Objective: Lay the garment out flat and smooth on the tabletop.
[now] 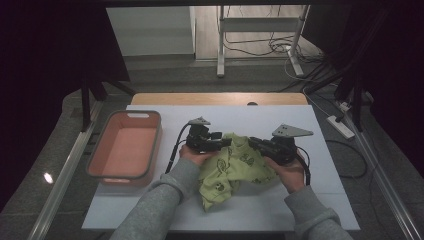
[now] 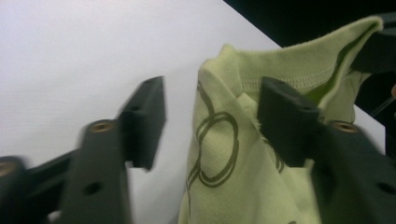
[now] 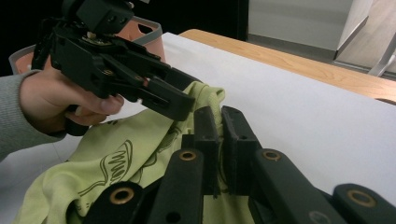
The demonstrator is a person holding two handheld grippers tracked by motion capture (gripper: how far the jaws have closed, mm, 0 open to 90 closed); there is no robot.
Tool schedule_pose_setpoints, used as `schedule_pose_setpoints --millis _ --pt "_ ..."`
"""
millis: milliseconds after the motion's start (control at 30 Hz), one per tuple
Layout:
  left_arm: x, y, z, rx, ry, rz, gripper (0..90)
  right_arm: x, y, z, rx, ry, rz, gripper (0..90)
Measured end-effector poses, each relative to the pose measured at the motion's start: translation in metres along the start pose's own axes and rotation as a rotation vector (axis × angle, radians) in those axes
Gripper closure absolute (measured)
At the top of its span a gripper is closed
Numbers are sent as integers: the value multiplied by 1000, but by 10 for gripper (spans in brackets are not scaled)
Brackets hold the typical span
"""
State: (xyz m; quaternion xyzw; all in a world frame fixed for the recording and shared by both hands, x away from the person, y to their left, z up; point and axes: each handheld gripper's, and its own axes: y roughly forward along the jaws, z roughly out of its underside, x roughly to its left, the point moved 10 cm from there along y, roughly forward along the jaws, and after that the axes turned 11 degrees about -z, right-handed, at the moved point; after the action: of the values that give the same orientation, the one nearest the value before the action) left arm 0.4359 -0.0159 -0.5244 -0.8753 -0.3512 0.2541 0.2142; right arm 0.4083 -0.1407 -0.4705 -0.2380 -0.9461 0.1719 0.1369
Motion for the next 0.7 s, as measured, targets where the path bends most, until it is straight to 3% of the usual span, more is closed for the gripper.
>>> schedule_pose_setpoints --millis 200,233,700 --pt "-2 -1 3 7 40 8 807 0 1 2 5 -1 -1 857" --pt "-2 -2 2 3 44 8 832 -1 1 2 5 0 -1 857" --pt "-4 -27 -4 -73 6 63 857 -5 -2 1 -20 33 9 857"
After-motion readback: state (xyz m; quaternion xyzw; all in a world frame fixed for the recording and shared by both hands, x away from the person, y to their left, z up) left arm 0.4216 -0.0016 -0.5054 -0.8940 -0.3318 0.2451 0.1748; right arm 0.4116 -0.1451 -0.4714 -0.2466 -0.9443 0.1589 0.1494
